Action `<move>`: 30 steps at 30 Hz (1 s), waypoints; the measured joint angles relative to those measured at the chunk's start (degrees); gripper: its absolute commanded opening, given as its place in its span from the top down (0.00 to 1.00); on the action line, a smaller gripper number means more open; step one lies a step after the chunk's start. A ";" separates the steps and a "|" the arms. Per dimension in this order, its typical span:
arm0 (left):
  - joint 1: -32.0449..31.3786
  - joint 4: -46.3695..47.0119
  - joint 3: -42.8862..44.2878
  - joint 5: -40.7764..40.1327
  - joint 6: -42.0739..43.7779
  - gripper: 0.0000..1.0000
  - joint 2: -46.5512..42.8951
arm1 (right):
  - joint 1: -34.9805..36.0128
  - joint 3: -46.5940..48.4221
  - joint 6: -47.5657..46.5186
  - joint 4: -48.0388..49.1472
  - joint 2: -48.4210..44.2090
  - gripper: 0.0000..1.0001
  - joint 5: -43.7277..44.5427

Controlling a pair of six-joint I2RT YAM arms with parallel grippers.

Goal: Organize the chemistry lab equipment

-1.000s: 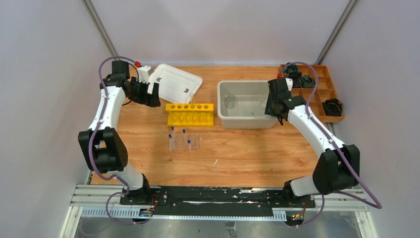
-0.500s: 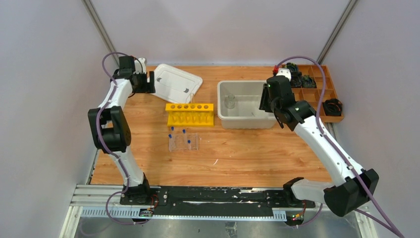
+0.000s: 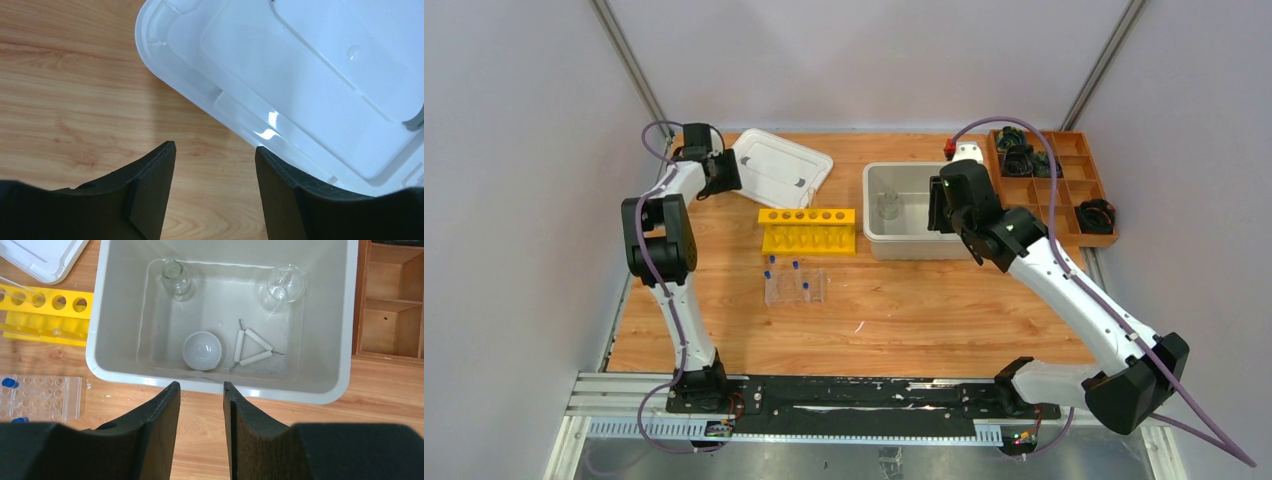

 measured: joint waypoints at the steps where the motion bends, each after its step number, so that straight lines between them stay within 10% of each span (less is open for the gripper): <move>1: 0.00 0.46 0.24 -0.02 -1.01 0.36 0.55 | 0.24 0.00 -0.04 0.02 0.02 0.60 0.02; 22: -1.14 5.62 3.08 -4.90 -9.49 0.38 6.21 | 3.04 1.18 -0.70 0.31 3.78 0.71 -0.22; 30: -1.14 6.80 2.75 -6.05 -9.84 0.61 6.82 | 3.06 2.08 -1.36 0.57 3.76 0.76 -0.46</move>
